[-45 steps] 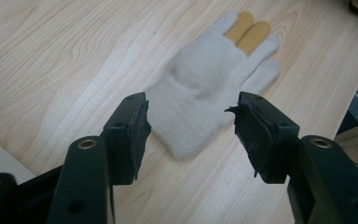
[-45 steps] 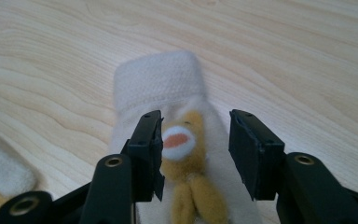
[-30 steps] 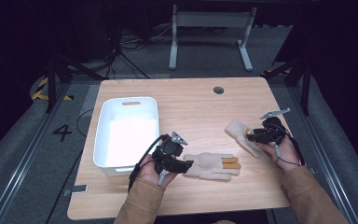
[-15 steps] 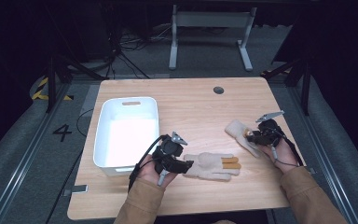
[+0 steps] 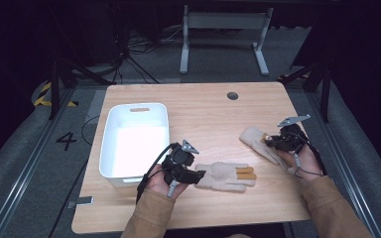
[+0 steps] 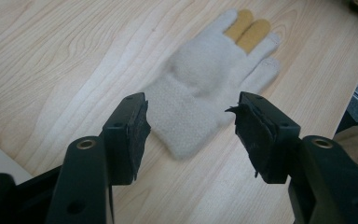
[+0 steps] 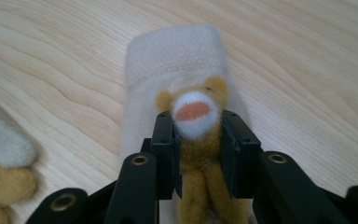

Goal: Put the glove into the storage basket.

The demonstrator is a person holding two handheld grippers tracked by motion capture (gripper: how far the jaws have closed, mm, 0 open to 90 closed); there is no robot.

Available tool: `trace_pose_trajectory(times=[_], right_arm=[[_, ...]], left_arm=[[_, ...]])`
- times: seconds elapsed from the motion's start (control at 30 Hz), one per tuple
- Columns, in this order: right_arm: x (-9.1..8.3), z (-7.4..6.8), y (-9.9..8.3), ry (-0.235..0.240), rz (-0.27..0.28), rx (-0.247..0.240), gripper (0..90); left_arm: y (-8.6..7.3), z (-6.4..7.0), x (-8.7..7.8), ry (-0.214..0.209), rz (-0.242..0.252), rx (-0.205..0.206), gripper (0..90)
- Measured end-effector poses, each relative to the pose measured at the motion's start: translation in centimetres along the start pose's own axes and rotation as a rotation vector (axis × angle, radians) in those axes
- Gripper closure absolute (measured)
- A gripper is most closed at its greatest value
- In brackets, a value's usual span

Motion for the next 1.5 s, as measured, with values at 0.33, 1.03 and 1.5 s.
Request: trace_pose_trajectory(times=[0.33, 1.03, 1.5], right_arm=[[-2.1, 0.0, 0.6, 0.075, 0.081, 0.006, 69.4], [-5.5, -1.5, 1.8, 0.180, 0.156, -0.100, 69.3], [-6.4, -4.8, 3.6, 0.229, 0.112, -0.222, 69.3]], left_arm=[[0.0, 0.0, 0.0, 0.000, 0.001, -0.003, 44.1], [-0.1, -0.2, -0.2, -0.008, -0.016, -0.007, 43.9], [-0.9, -0.2, -0.2, -0.005, -0.078, -0.027, 42.8]])
Point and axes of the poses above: each handheld gripper's, and its own axes: x roughly forward along the jaws, y roughly out of its top, z roughly to its right, the point moved 4 cm from there along x, roughly forward along the jaws, and after that the axes turned 5 degrees about -z, right-handed, at the moved point
